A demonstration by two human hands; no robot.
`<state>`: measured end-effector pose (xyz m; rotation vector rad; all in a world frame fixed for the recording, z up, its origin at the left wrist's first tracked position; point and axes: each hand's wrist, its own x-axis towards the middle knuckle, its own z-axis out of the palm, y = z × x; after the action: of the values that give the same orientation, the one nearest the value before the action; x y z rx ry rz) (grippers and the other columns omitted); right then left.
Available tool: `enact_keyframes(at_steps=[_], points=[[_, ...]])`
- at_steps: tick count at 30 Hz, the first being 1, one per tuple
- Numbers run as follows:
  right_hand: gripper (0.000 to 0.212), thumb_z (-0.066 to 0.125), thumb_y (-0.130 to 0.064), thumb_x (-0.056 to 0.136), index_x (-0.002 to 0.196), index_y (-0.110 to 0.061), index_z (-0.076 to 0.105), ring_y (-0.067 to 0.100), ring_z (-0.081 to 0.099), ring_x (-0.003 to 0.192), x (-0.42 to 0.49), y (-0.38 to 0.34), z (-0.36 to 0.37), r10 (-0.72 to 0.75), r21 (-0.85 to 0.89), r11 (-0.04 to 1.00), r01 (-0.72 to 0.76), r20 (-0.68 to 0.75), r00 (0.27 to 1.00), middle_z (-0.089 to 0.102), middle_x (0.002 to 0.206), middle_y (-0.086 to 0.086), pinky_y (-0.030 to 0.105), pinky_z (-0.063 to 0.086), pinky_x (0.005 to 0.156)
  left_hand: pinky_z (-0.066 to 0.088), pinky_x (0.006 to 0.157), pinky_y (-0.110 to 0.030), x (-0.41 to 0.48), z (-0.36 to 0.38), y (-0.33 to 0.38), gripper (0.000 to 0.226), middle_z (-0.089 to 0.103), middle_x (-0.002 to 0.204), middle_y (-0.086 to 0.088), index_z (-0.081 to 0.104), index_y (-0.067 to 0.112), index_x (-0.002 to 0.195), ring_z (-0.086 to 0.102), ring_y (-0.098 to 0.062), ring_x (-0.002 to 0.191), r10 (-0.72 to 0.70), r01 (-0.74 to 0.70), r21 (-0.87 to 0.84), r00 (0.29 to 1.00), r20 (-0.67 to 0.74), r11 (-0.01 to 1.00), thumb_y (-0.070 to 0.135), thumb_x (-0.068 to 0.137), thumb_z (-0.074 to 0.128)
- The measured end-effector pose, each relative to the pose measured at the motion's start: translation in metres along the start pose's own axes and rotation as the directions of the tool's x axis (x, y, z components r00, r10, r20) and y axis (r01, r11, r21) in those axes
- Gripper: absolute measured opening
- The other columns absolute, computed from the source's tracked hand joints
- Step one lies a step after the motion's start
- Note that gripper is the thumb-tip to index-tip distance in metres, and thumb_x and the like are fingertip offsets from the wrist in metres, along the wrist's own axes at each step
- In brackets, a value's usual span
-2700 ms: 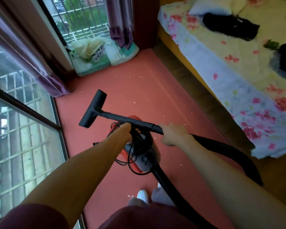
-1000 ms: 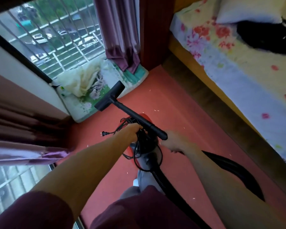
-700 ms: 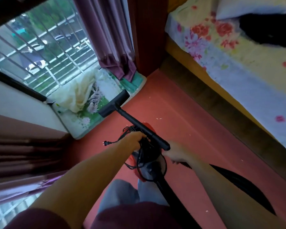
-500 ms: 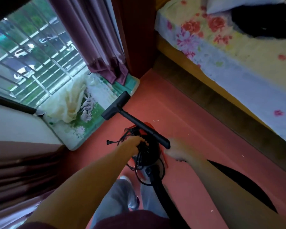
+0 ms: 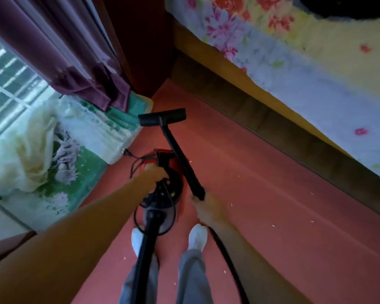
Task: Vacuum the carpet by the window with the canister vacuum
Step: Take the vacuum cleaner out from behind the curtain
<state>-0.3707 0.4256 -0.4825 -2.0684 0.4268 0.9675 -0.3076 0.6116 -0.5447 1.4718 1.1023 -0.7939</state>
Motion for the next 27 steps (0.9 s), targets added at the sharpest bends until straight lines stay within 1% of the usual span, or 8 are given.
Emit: enact_keyframes(at_steps=[6, 9, 11, 13, 15, 18, 23, 27], points=[[0.034, 0.051, -0.053, 0.084, 0.107, -0.028, 0.049, 0.024, 0.059, 0.072, 0.087, 0.027, 0.085, 0.037, 0.216, 0.976, -0.027, -0.041, 0.998, 0.058, 0.081, 0.002, 0.056, 0.056, 0.076, 0.054, 0.068, -0.039, 0.091, -0.016, -0.003, 0.011, 0.058, 0.07, -0.011, 0.063, 0.003, 0.093, 0.059, -0.026, 0.061, 0.137, -0.126, 0.132, 0.987, -0.08, 0.983, -0.006, 0.088, 0.062], [0.025, 0.051, -0.055, 0.084, 0.099, -0.035, 0.045, 0.026, 0.06, 0.068, 0.118, 0.037, 0.121, 0.083, 0.291, 0.954, -0.066, -0.046, 0.995, 0.06, 0.079, 0.005, 0.054, 0.057, 0.071, 0.053, 0.071, -0.035, 0.124, -0.014, -0.013, 0.032, 0.061, 0.079, -0.01, 0.067, 0.01, 0.116, 0.063, -0.029, 0.076, 0.19, -0.177, 0.16, 0.979, -0.072, 0.971, -0.005, 0.089, 0.057], [0.031, 0.055, -0.049, 0.089, 0.108, -0.027, 0.047, 0.028, 0.064, 0.067, 0.132, 0.043, 0.138, 0.086, 0.267, 0.961, -0.067, -0.06, 0.994, 0.064, 0.082, 0.009, 0.046, 0.057, 0.063, 0.054, 0.075, -0.036, 0.147, -0.015, -0.022, 0.039, 0.064, 0.092, -0.013, 0.066, 0.015, 0.121, 0.066, -0.032, 0.092, 0.183, -0.168, 0.2, 0.981, -0.06, 0.965, -0.005, 0.089, 0.055], [0.029, 0.058, -0.037, 0.094, 0.113, -0.018, 0.047, 0.027, 0.066, 0.069, 0.144, 0.054, 0.153, 0.08, 0.239, 0.969, -0.059, -0.078, 0.994, 0.065, 0.086, 0.012, 0.036, 0.052, 0.056, 0.053, 0.075, -0.034, 0.168, -0.017, -0.037, 0.044, 0.063, 0.096, -0.012, 0.065, 0.016, 0.124, 0.064, -0.03, 0.092, 0.165, -0.152, 0.211, 0.985, -0.044, 0.966, -0.006, 0.088, 0.055], [0.025, 0.059, -0.031, 0.095, 0.111, -0.016, 0.049, 0.026, 0.065, 0.068, 0.156, 0.068, 0.164, 0.095, 0.226, 0.971, -0.076, -0.076, 0.993, 0.064, 0.085, 0.011, 0.036, 0.052, 0.056, 0.052, 0.074, -0.034, 0.189, -0.02, -0.053, 0.041, 0.062, 0.094, -0.011, 0.067, 0.011, 0.12, 0.061, -0.027, 0.088, 0.163, -0.15, 0.241, 0.986, -0.032, 0.959, -0.008, 0.087, 0.055], [0.022, 0.061, -0.027, 0.094, 0.11, -0.014, 0.052, 0.025, 0.064, 0.066, 0.176, 0.086, 0.173, 0.182, 0.239, 0.953, -0.184, 0.03, 0.983, 0.061, 0.081, 0.009, 0.041, 0.057, 0.064, 0.05, 0.073, -0.035, 0.218, -0.022, -0.078, 0.03, 0.063, 0.09, -0.013, 0.069, 0.012, 0.107, 0.06, -0.028, 0.084, 0.141, -0.124, 0.29, 0.989, -0.039, 0.949, -0.006, 0.089, 0.052], [0.021, 0.057, -0.027, 0.098, 0.115, -0.016, 0.053, 0.015, 0.062, 0.078, 0.188, 0.089, 0.181, 0.199, 0.191, 0.953, -0.237, 0.199, 0.96, 0.063, 0.093, 0.005, 0.025, 0.045, 0.063, 0.056, 0.083, -0.042, 0.24, -0.013, -0.121, 0.036, 0.066, 0.097, -0.013, 0.067, 0.015, 0.12, 0.065, -0.031, 0.091, 0.106, -0.087, 0.404, 0.994, -0.024, 0.91, 0.003, 0.093, 0.047], [0.02, 0.054, -0.018, 0.099, 0.119, -0.016, 0.053, 0.02, 0.062, 0.086, 0.187, 0.086, 0.194, 0.217, 0.07, 0.965, -0.254, 0.334, 0.917, 0.065, 0.105, 0.011, 0.034, 0.053, 0.074, 0.056, 0.087, -0.041, 0.239, -0.024, -0.145, 0.039, 0.07, 0.112, -0.013, 0.067, 0.023, 0.125, 0.066, -0.033, 0.101, 0.121, -0.08, 0.451, 0.991, -0.061, 0.889, 0.006, 0.094, 0.05]])
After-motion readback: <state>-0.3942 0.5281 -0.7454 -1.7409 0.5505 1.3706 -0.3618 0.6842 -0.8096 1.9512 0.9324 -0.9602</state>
